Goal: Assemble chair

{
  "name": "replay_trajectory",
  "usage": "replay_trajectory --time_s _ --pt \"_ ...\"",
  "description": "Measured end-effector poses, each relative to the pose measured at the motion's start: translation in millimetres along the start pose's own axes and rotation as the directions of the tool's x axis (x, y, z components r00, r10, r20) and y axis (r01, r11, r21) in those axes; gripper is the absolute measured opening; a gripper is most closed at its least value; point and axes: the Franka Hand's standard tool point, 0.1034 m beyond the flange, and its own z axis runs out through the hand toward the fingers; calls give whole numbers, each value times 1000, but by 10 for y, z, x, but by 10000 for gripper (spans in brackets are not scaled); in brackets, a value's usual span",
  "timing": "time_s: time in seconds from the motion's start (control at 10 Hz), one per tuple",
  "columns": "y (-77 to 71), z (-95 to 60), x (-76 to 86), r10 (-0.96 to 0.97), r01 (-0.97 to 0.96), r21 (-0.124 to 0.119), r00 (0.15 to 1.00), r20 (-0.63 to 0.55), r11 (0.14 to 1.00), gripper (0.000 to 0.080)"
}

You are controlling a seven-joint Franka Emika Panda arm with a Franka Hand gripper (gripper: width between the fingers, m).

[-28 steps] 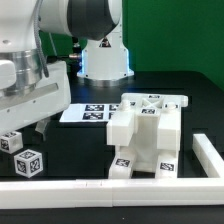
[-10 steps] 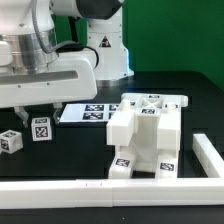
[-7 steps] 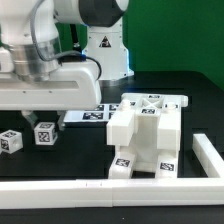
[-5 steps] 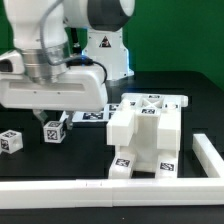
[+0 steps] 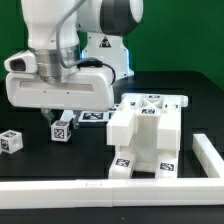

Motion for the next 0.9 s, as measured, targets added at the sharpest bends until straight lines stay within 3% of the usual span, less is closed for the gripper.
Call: replay_trajectory --time_s 0.1,0.5,0.6,0.7,0.8,0.9 --pt "41 29 -114 -24 24 2 1000 16 1000 282" --pt "25 48 -153 -31 31 13 998 51 999 282" --pt "24 52 -153 -29 29 12 998 51 1000 482" --pt "-12 78 -194 -15 14 18 996 83 1000 593" --pt "-63 107 -274 -20 16 24 981 195 1000 593" --pt "-86 123 -250 -4 1 9 963 269 1000 640"
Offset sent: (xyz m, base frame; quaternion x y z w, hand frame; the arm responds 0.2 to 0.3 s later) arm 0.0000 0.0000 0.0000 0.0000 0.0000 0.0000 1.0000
